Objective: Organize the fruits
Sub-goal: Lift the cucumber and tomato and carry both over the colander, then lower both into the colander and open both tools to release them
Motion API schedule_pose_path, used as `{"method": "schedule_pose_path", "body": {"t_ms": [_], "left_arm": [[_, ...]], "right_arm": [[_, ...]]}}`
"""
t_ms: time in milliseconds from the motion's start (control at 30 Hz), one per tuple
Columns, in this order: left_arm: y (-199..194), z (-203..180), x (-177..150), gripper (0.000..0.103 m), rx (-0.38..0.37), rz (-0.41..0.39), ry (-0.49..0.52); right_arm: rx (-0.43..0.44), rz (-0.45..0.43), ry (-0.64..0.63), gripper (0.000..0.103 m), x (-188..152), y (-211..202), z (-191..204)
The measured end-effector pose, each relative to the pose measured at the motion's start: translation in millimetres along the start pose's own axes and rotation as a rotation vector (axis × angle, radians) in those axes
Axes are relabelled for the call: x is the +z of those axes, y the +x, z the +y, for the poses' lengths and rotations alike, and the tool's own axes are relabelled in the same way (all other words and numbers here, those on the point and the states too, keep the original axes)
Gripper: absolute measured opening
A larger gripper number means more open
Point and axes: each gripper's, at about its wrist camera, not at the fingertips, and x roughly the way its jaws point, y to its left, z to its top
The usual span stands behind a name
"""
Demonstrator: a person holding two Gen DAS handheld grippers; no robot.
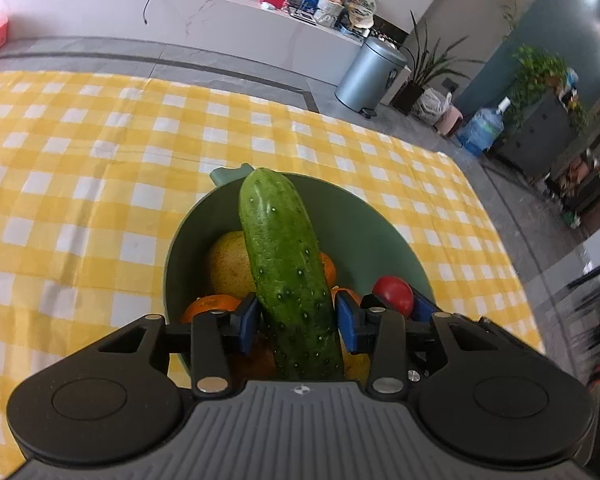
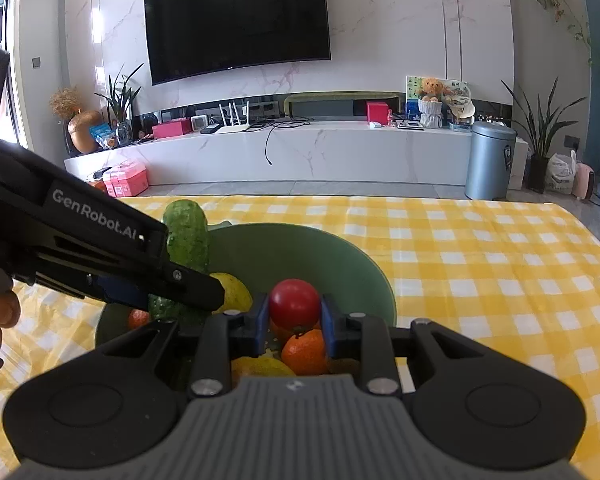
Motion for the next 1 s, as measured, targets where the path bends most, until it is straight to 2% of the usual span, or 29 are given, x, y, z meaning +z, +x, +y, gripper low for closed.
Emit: {"method": "schedule_pose_path", "body": {"t_ms": [167, 333, 433, 767, 1000], "left_arm": [[-4, -5, -4, 0.053, 0.018, -0.01, 0.044], [-22, -21, -6, 0.065, 0.049, -0.136, 0.172], [-26, -25, -5, 0.065, 0.058, -0.127, 0.212], [-51, -1, -21, 0.065, 0.122, -0.159, 0.174], [-55, 3, -28, 0.065, 0.16, -0.165, 0.174]], "right_arm": [[-0.001, 0.008, -0.006, 0.023, 1, 1, 0], [0.002, 0.019, -0.008, 0.023, 1, 3, 0], [0.003, 0.028, -0.013, 0.023, 1, 5, 0], [-0.058, 0.047, 0.035, 0.024, 6, 16, -10], [-0.095, -0.031, 0.038, 0.024, 11, 4, -13]]}}
